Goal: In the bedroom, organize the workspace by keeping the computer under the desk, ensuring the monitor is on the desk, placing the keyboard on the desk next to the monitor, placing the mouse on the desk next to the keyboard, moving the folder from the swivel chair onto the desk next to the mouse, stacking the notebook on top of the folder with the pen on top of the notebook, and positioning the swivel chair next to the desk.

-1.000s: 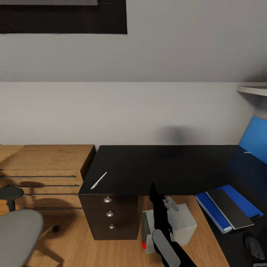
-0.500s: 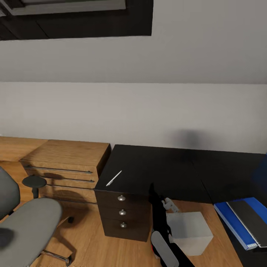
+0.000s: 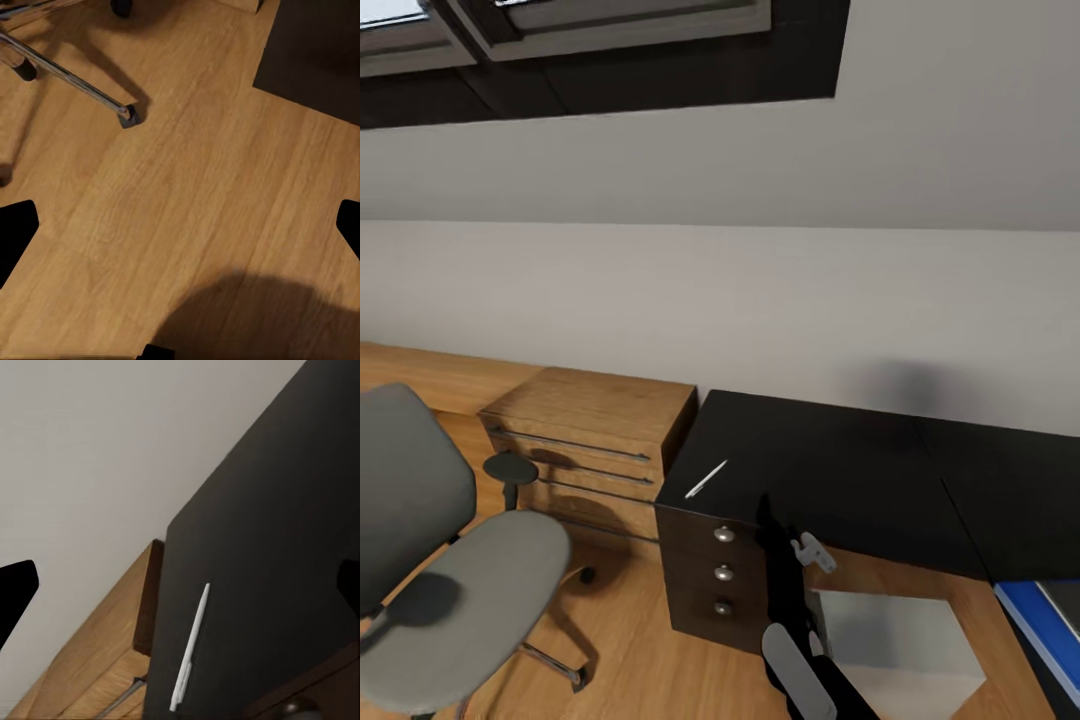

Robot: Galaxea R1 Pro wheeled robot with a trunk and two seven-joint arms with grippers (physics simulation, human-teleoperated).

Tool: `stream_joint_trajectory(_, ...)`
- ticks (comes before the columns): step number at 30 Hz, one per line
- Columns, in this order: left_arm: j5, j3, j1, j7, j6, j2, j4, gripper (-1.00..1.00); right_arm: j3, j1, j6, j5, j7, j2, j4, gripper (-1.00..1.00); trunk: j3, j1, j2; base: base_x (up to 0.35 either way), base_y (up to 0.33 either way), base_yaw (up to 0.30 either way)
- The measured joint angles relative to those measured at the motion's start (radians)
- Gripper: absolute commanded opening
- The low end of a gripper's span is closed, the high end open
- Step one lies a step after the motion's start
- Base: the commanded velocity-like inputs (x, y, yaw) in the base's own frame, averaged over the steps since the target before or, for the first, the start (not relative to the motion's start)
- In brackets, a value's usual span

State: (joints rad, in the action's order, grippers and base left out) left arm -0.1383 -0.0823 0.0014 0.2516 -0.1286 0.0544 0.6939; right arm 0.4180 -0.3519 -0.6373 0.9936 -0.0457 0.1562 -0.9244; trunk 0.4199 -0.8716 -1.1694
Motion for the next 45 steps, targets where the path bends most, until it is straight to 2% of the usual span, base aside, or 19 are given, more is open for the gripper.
stream_joint_trajectory(8, 0.0, 0.0, 0.0, 0.0, -0.001, 0.0, 0.0, 1.0, 0.0, 0.0, 0.0, -0.014, 0.0, 0.004, 0.002, 1.0, -0.003, 0.0, 0.0, 0.0, 0.0, 0.271)
stream_joint_trajectory(45, 0.0, 0.0, 0.0, 0.0, 0.0, 0.0, 0.0, 1.0, -0.001, 0.0, 0.0, -0.016, 0.0, 0.002, 0.011, 1.0, -0.018, 0.0, 0.0, 0.0, 0.0, 0.268)
